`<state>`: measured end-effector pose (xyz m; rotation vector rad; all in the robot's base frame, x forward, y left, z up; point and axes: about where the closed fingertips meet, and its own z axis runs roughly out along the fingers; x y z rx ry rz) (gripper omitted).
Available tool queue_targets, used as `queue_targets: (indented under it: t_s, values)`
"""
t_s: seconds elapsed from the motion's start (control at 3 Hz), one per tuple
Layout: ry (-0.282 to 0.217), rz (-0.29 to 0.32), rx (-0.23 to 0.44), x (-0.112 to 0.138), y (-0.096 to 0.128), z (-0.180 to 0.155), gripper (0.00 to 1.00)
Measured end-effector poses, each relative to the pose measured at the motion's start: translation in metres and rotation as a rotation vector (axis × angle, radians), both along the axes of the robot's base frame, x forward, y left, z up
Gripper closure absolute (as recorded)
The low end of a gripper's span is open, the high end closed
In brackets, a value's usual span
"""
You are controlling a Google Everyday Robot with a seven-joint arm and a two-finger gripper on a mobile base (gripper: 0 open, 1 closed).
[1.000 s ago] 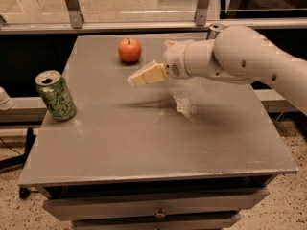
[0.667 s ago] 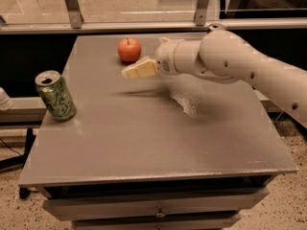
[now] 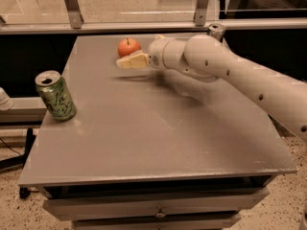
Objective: Move apple near green can
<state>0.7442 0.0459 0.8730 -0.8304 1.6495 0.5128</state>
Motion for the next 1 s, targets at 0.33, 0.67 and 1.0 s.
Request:
queue_targets:
  t_s: [0.33,0.67,1.0]
  values:
    - [-0.008,-0.002,0.040,0.017,0.013,0.000,0.17]
    - [0.008,0.009,0.072,0.017,0.021,0.000,0.40]
    - [0.025,0.029,0.080,0.003,0.023,0.000,0.65]
